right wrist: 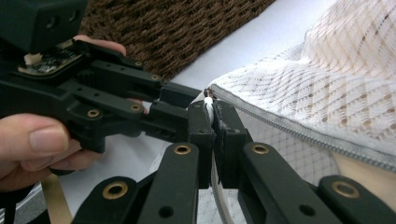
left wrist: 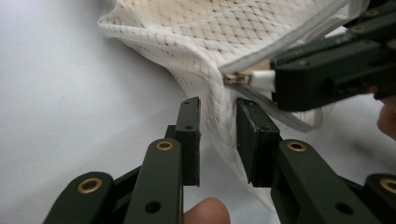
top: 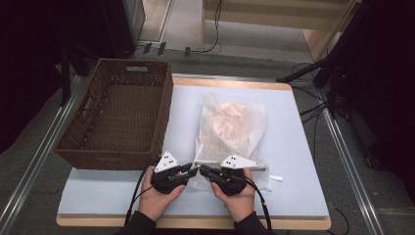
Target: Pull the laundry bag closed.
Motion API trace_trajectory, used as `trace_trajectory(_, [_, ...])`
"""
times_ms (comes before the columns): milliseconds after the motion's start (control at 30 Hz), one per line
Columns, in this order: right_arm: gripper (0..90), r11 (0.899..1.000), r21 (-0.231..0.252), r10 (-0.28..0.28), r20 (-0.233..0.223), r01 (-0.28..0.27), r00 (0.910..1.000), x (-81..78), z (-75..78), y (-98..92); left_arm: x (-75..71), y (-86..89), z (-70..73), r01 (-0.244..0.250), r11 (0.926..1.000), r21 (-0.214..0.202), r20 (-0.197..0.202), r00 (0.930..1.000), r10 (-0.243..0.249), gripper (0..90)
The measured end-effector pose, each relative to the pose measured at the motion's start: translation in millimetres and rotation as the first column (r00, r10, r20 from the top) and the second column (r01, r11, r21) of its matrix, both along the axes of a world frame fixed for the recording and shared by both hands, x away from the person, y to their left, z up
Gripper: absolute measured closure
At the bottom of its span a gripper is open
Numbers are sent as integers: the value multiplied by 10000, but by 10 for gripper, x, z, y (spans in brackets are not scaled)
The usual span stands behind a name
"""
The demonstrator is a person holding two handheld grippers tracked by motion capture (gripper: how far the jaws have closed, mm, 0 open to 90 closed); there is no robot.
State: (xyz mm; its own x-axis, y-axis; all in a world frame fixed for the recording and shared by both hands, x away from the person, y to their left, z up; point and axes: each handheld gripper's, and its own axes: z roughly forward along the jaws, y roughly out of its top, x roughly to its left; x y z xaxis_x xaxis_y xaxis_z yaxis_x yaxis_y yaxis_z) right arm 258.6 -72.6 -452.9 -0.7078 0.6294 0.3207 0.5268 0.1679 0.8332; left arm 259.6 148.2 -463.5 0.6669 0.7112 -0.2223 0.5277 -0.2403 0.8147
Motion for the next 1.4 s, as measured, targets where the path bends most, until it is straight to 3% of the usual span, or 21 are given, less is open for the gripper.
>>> trace_trajectory(167, [873,10000,-32,-33,-19,33,10000,-8,-12,-4,18,14,20,54,9999,-133,51,10000,-53,771])
trace_trajectory(233, [873,10000,-76,-56,-36,55,10000,-6,-20,-6,4,-3,20,93,9999,60,160,9998,-93,876])
trace_trajectory(267, [874,9999,-106,-69,-45,68,10000,-6,-23,-6,6,-7,13,111,9999,40,65,9999,-111,883])
trace_trajectory(533, [874,9995,-244,-183,-128,180,9997,-1,-32,-18,-27,11,8,-90,9999,-112,126,9999,91,895])
trace_trajectory(733, [874,9991,-325,-278,-175,272,9995,3,-33,-48,-52,67,14,-269,9984,-504,136,9995,276,895])
trace_trajectory(1400, [874,9956,-497,-798,-165,789,9967,-97,-51,-369,-111,70,22,-304,9987,-410,272,9991,315,893])
